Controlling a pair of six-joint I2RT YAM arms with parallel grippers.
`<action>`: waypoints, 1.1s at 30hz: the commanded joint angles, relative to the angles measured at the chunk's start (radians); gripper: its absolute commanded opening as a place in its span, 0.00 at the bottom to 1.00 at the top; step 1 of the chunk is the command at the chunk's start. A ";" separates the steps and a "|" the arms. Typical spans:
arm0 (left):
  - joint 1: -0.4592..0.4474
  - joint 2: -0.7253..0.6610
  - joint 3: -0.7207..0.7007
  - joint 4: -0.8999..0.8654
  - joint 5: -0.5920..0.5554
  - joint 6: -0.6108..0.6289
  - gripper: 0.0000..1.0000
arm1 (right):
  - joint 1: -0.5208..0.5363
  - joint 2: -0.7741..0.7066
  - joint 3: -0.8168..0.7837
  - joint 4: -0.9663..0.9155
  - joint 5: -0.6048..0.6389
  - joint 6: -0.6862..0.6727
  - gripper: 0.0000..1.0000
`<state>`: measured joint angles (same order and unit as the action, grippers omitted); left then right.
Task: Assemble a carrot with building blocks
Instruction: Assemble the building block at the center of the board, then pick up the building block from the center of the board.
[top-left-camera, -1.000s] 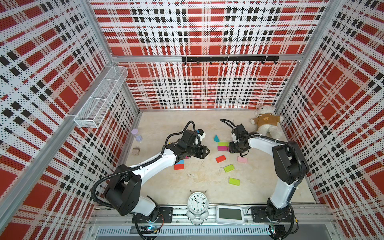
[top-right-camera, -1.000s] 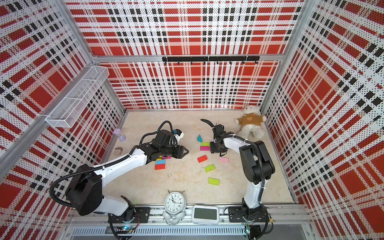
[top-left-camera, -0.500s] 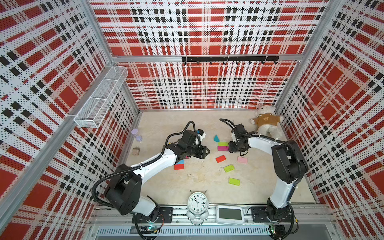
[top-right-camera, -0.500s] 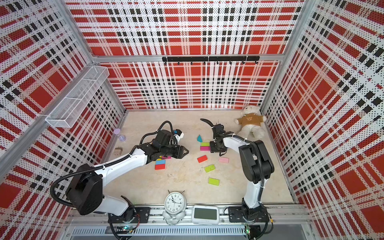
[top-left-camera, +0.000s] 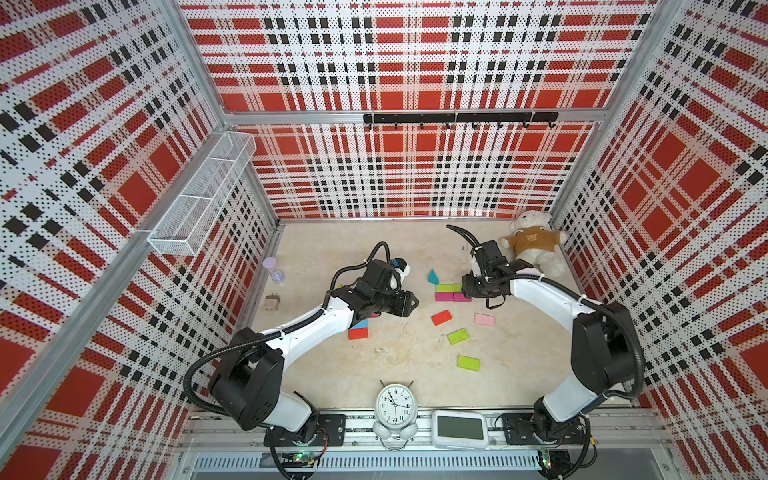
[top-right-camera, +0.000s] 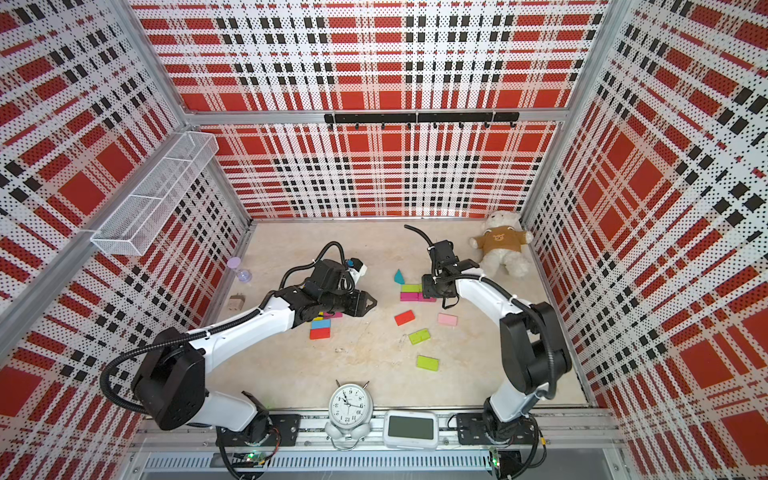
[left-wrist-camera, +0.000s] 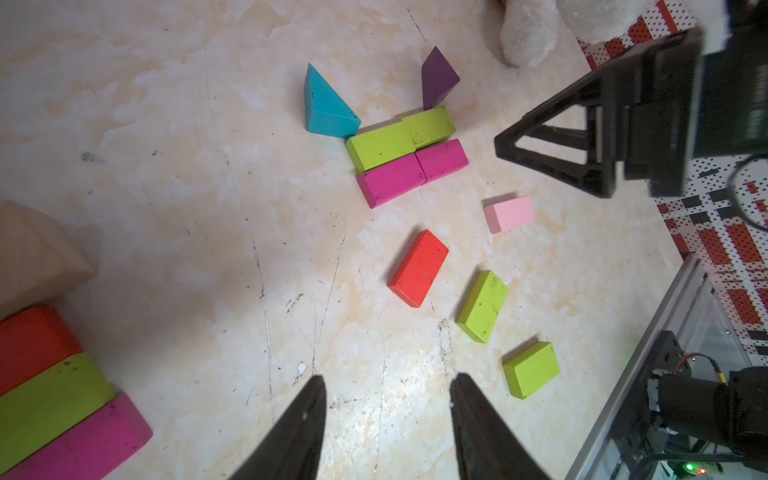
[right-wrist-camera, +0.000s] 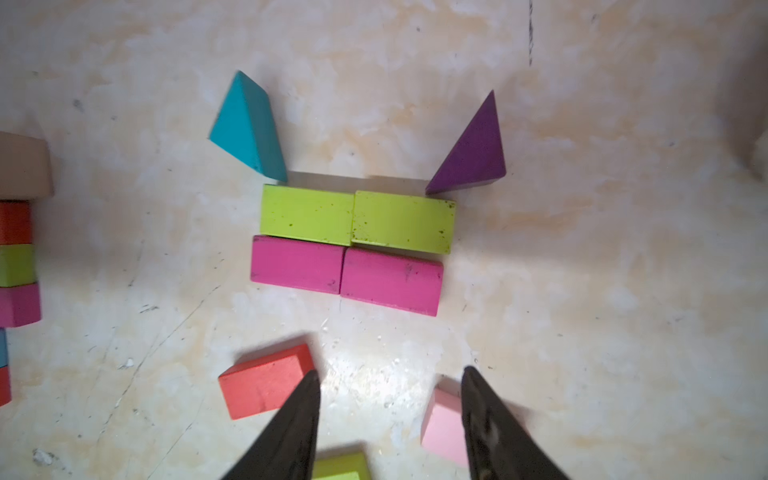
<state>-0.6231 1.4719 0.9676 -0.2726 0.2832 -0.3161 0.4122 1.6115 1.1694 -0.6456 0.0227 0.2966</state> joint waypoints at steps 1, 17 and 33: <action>0.005 -0.034 0.009 0.036 0.007 0.000 0.53 | 0.082 -0.016 0.008 -0.083 0.064 0.032 0.59; 0.023 -0.183 -0.102 -0.042 0.037 0.046 0.53 | 0.308 0.124 -0.025 0.000 0.076 0.166 0.72; 0.035 -0.236 -0.143 -0.039 0.028 0.035 0.53 | 0.309 0.245 0.023 0.015 0.177 0.033 0.77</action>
<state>-0.5999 1.2572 0.8326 -0.3099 0.3141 -0.2832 0.7189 1.8297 1.1664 -0.6445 0.1520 0.3763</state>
